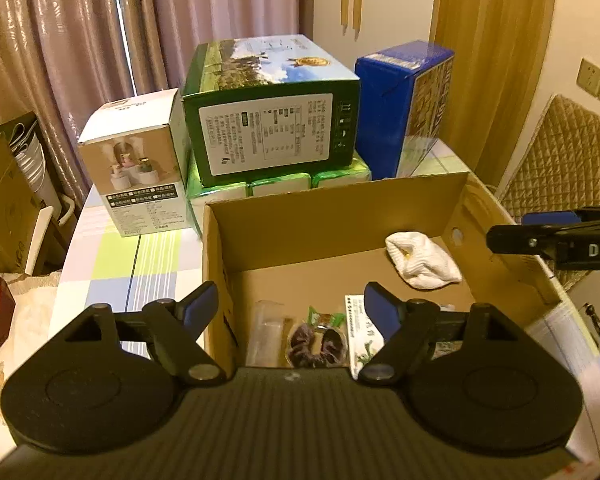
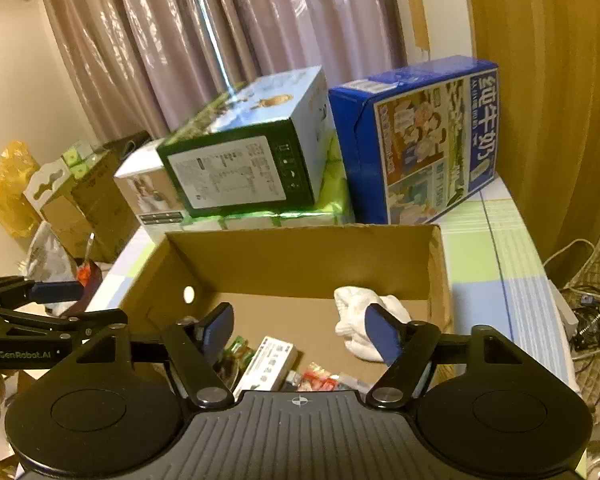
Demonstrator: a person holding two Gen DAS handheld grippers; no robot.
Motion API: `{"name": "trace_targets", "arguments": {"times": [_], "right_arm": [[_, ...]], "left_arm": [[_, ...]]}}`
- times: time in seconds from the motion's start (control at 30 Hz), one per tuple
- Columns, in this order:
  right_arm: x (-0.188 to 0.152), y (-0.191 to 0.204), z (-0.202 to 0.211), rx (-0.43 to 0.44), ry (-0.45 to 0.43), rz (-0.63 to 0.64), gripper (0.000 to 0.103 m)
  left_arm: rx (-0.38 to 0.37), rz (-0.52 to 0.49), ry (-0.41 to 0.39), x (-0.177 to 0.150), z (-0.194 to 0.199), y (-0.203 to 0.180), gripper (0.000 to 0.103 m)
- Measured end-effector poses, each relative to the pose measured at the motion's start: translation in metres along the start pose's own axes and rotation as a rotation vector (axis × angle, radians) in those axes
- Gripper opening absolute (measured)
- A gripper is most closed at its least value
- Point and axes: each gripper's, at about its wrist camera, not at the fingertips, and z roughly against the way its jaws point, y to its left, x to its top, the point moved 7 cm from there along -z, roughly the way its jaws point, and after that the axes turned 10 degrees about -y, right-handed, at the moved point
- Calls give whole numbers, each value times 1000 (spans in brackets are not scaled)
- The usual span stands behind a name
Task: Organize objects
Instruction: 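Pull both tools back from the box toward the remaining items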
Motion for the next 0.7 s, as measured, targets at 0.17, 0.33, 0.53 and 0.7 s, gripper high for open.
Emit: {"name": "trace_targets", "arguments": {"times": [0.17,0.33,0.53,0.7], "right_arm": [[-16,6,50,-2,-28,-32,83],[-47,15,98,-2,-46,-29,91],[-89,20,136,-21,-13,-24,93],[-120,26,159,-29,11,-7,94]], "left_arm": [[-5,12,-18,-17,39,-9,79],[-20,5,-24,-42,79,-22,84],[-8,-4,-8,-74,114,-32,88],[26,-58,11,-100,136,-42,93]]}}
